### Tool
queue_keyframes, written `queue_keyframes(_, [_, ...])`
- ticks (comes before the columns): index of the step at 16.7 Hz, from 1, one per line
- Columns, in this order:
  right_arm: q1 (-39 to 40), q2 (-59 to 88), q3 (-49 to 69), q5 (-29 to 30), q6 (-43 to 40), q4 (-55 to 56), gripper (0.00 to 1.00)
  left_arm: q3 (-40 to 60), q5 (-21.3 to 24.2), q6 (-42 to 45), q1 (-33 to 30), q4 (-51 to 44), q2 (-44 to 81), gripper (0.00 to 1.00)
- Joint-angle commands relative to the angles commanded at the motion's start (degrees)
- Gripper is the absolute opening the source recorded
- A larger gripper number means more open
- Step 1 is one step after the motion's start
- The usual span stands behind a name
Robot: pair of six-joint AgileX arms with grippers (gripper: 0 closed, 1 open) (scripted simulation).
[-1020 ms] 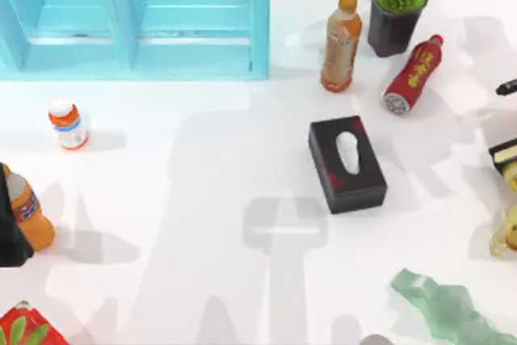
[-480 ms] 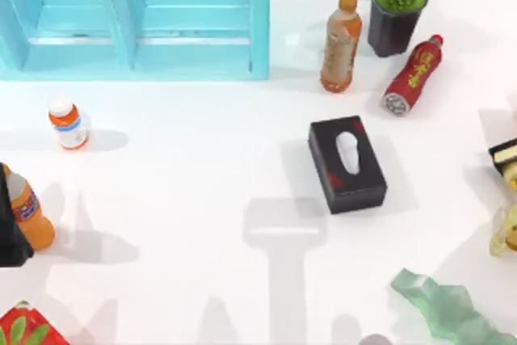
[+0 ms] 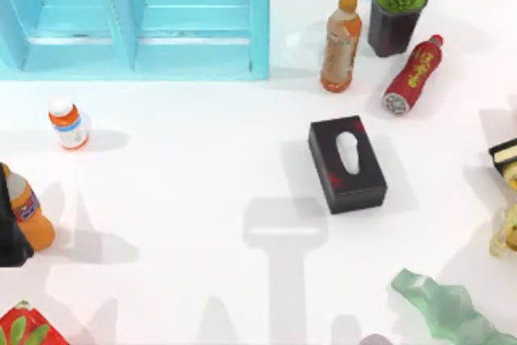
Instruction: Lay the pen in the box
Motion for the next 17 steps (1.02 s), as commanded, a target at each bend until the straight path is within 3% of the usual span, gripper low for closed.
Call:
queue_keyframes(8, [3.91, -1.46, -11.65, -0.09, 3.57, 10.00, 0.00, 0.00, 0.00, 0.00, 0.00, 0.00, 0.00, 1.00])
queue_keyframes(14, [3.66, -1.50, -13.47, 0.30, 3.93, 12.59, 0.00, 0.00, 0.00, 0.00, 0.00, 0.00, 0.00, 1.00])
queue_keyframes(17, [3.66, -1.50, -13.47, 0.30, 3.93, 12.59, 0.23, 0.00, 0.00, 0.00, 0.00, 0.00, 0.00, 1.00])
